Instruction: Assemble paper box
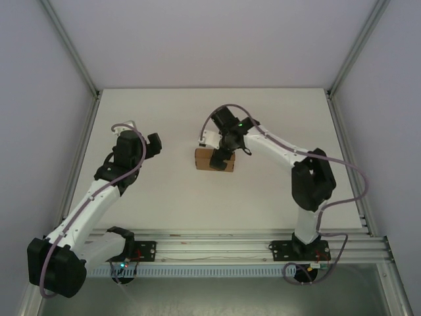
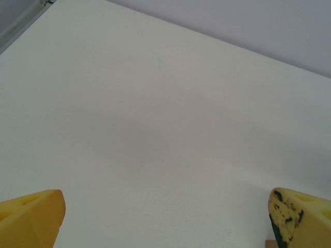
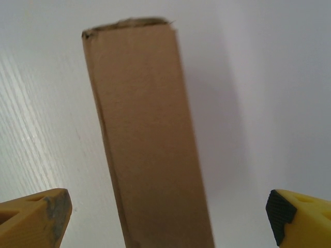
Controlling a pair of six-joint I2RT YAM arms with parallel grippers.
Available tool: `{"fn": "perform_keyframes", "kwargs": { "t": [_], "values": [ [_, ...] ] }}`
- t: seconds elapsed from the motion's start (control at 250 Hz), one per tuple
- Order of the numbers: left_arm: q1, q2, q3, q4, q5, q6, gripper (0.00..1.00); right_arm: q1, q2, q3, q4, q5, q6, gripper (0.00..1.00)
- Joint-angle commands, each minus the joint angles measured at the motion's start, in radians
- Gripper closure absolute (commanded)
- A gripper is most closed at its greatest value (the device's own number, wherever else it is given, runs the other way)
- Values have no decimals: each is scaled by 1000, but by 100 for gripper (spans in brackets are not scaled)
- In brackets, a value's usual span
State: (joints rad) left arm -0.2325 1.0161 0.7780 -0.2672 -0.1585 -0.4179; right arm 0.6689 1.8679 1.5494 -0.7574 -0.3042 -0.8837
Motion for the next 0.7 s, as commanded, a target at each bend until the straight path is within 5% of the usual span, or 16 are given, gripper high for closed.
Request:
{"fn": "perform_keyframes", "kwargs": {
  "t": [0.0, 0.508, 0.696],
  "values": [
    [13, -3, 1, -11, -17, 1, 0, 11, 44, 64, -84, 86, -84, 4],
    [13, 9, -11, -26, 3, 23, 0, 36, 134, 135, -81, 226, -89, 43],
    [14, 4, -17, -21, 5, 27, 0, 52, 127, 101, -9, 359, -109, 44]
  ]
}}
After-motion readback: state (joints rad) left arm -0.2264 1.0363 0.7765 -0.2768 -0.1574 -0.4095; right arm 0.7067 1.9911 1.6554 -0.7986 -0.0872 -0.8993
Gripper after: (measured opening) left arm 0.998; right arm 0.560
